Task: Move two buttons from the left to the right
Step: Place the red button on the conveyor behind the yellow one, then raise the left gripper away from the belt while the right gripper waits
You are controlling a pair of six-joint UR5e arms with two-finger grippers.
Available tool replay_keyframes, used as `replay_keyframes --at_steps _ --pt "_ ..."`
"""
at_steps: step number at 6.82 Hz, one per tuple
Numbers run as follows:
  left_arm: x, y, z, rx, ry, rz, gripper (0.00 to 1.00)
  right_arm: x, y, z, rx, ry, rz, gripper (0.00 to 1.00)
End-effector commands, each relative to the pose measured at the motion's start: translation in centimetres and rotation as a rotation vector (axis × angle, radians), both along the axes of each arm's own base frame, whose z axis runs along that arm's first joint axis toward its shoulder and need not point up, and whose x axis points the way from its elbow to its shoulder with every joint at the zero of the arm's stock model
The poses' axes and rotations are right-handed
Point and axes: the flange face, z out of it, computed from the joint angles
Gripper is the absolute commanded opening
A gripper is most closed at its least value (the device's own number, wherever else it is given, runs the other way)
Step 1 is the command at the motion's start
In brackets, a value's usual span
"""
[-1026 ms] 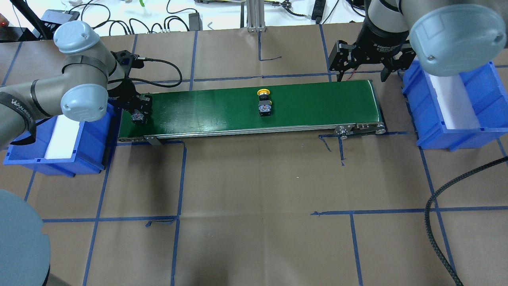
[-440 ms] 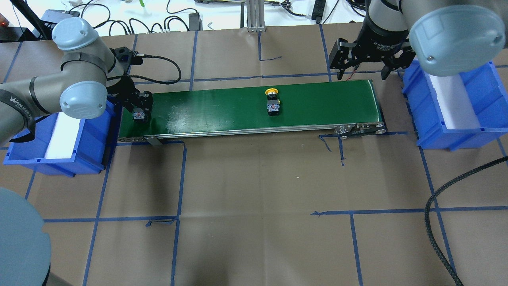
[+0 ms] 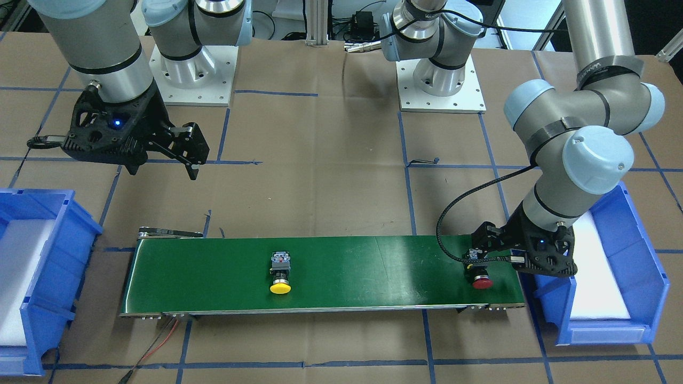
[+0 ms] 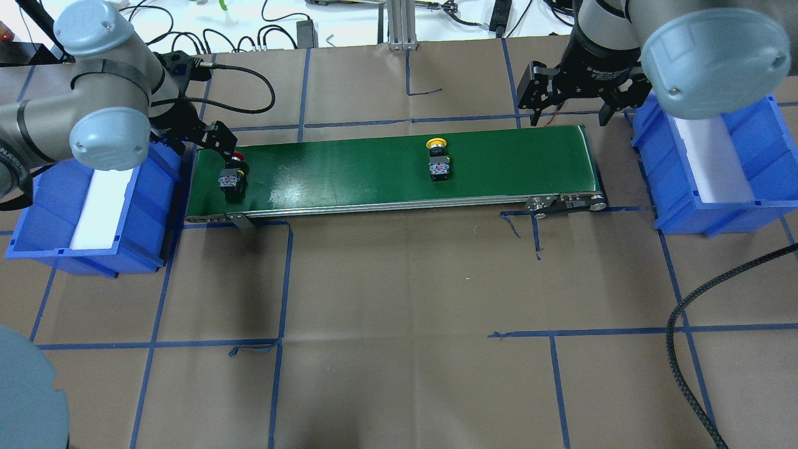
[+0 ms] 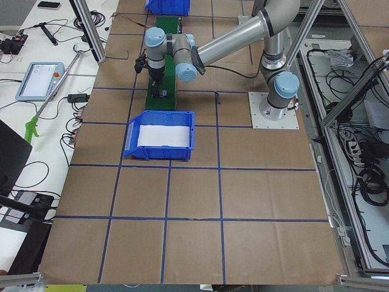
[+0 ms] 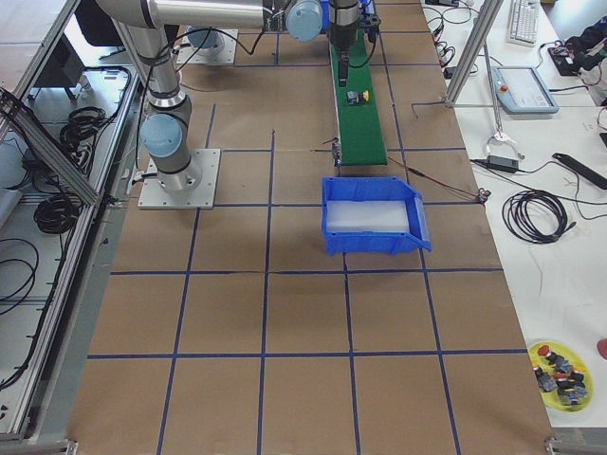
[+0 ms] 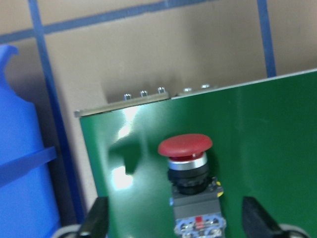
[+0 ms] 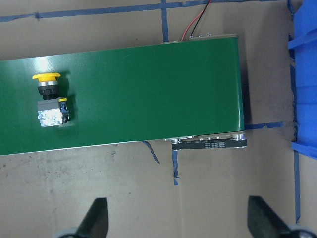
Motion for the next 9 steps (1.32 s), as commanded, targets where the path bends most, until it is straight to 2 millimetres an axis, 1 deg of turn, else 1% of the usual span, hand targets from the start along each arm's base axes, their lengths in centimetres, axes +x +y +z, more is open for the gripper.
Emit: replay_keyframes --at_steps 1,2,3,4,5,6,7,8,9 --pt "-0.8 1.0 6.0 0.057 0.012 0.021 1.0 0.0 0.0 -0.1 0.001 0.009 -0.001 1.0" --pt "-1.7 2.3 8.7 0.076 0.018 0.052 1.0 0.0 0.0 -0.1 0.001 0.01 0.0 1.0" --pt "-3.4 4.9 11.0 0.105 0.025 0.092 1.0 0.0 0.0 -0.3 0.004 0.009 -0.001 1.0" --pt "-6.1 7.9 13.2 0.094 0.027 0.124 1.0 0.0 0.0 -0.3 0.004 0.01 -0.001 1.0" --pt "-7.9 9.8 14.1 0.099 0.022 0.118 1.0 0.0 0.0 -0.3 0.004 0.007 -0.001 1.0" --pt "-8.7 10.5 14.3 0.108 0.023 0.129 1.0 0.1 -0.1 -0.6 0.006 -0.002 -0.003 1.0" --pt "-8.8 10.7 14.3 0.106 0.025 0.132 1.0 0.3 -0.9 -1.0 -0.042 -0.012 -0.013 1.0" --pt "-8.9 11.0 14.2 0.109 0.026 0.131 1.0 0.3 -2.7 -2.8 -0.081 -0.014 -0.019 1.0" --pt "-9.3 11.2 14.4 0.105 0.025 0.123 1.0 0.5 -3.8 -4.2 -0.09 -0.016 -0.014 1.0"
